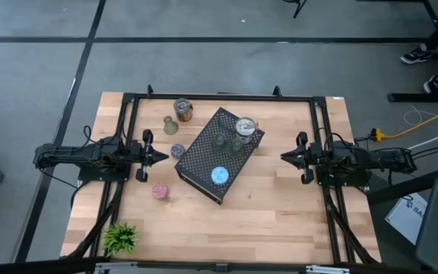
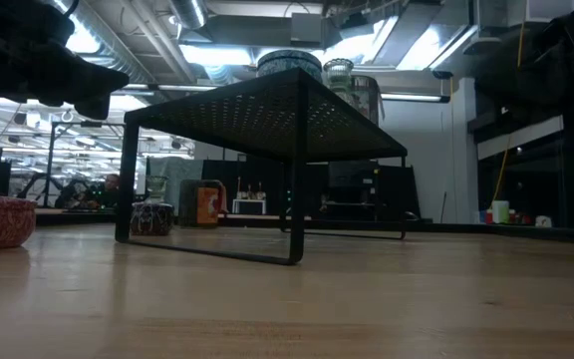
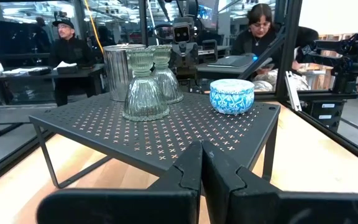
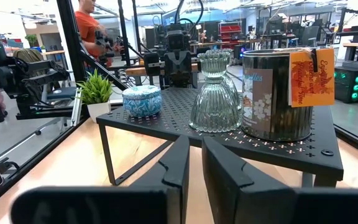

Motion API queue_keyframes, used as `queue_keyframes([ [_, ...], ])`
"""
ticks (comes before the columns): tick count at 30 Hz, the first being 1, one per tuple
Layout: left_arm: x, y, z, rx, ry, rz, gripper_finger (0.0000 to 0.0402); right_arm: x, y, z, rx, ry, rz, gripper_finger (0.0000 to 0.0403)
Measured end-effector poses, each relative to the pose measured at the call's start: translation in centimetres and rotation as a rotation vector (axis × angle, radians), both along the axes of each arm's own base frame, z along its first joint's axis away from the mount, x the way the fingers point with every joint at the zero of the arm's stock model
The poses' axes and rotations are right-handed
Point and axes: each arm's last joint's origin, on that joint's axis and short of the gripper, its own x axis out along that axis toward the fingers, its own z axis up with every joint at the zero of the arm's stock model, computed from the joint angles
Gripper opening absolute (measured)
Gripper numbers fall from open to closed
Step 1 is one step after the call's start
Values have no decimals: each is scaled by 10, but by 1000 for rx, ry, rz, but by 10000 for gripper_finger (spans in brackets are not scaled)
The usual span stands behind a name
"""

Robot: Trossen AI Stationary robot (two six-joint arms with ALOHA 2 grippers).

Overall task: Pick & Place candle stick holders
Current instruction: Put the scented candle on the shelf

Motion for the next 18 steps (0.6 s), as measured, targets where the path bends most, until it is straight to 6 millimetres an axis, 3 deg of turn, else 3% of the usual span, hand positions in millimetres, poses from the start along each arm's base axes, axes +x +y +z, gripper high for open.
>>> queue_keyframes([
  [9, 0, 1, 2, 3, -18, 23, 2, 0, 0, 0, 0, 0, 0, 48],
  [18, -3, 0, 21, -200, -151, -20, 2, 0, 0, 0, 0, 0, 0, 48],
])
